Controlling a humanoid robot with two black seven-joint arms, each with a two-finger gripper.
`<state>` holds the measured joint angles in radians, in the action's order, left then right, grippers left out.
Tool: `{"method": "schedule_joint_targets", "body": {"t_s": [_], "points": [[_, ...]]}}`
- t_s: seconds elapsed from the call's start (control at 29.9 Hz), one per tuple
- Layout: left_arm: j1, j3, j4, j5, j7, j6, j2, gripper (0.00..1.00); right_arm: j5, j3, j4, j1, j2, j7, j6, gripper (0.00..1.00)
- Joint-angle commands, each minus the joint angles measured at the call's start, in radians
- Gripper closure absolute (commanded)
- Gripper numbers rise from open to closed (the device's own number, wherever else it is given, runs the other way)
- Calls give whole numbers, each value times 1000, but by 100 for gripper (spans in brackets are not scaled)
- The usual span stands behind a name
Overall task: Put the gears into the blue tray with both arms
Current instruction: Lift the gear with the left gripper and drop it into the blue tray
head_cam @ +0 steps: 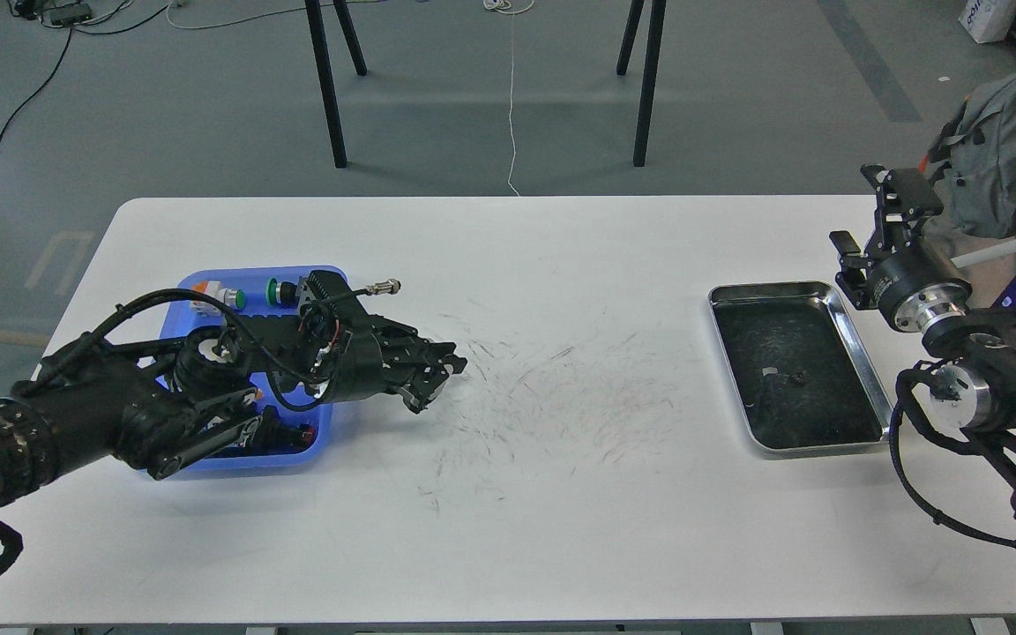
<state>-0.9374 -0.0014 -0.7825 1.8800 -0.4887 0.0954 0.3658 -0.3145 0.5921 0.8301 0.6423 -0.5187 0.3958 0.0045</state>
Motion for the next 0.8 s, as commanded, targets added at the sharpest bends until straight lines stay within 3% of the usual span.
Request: {"method": "schedule_joint_targets", "body": {"t_s": [0.0, 0.33, 0.77], "points": [[-20, -40, 3, -10, 0, -14, 57, 88, 0, -1, 4, 2, 0, -2, -1, 3], [21, -37, 35, -110, 0, -13, 229, 88, 0, -20, 4, 28, 0, -2, -1, 3], [141, -34, 195, -171, 0, 32, 222, 88, 0, -49, 6, 46, 8, -2, -5, 3]]}}
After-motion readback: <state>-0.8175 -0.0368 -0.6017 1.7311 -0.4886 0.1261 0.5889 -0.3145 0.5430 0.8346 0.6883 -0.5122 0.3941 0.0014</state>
